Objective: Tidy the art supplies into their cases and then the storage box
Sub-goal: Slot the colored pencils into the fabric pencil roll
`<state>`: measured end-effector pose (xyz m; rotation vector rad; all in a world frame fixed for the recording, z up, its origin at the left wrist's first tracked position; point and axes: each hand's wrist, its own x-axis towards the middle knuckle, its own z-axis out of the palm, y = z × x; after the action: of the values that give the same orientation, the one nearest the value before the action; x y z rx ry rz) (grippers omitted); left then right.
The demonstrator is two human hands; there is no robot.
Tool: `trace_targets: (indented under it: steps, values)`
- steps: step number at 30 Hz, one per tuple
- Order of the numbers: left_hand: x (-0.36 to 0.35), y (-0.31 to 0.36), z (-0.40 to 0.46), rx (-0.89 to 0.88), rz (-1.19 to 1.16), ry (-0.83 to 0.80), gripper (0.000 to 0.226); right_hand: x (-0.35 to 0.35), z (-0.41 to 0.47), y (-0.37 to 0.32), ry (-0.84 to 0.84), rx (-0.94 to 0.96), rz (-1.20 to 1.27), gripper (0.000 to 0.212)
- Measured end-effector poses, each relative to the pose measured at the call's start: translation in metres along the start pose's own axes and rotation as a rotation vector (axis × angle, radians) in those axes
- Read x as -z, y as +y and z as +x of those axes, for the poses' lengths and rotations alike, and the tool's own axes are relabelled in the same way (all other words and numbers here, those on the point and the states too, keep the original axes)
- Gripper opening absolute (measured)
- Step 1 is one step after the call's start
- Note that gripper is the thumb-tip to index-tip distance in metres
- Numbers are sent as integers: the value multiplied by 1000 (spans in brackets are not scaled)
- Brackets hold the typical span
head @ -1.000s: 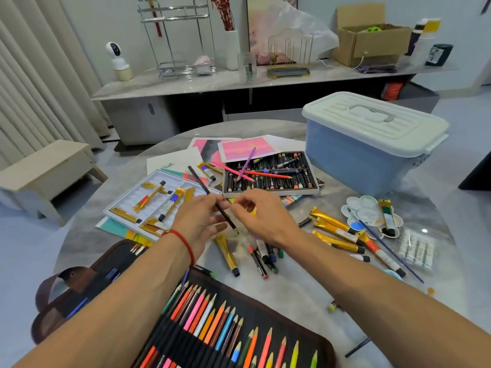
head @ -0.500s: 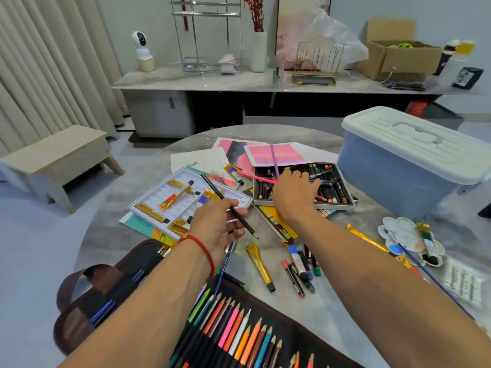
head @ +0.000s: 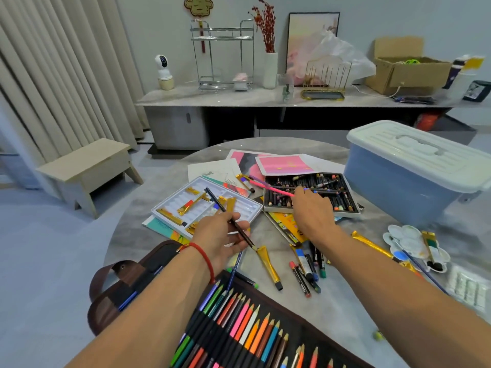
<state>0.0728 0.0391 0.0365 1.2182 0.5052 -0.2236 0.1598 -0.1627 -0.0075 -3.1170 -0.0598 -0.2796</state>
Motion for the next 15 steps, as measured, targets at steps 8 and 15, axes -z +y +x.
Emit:
trace_targets:
  steps: [8,15]
  values:
    - [12,8,-9,91,-41,-27,7,16,-20,13,52,-236,307,20]
    - [23,23,24,67,-25,-44,8,-8,46,-45,-125,-84,366,28]
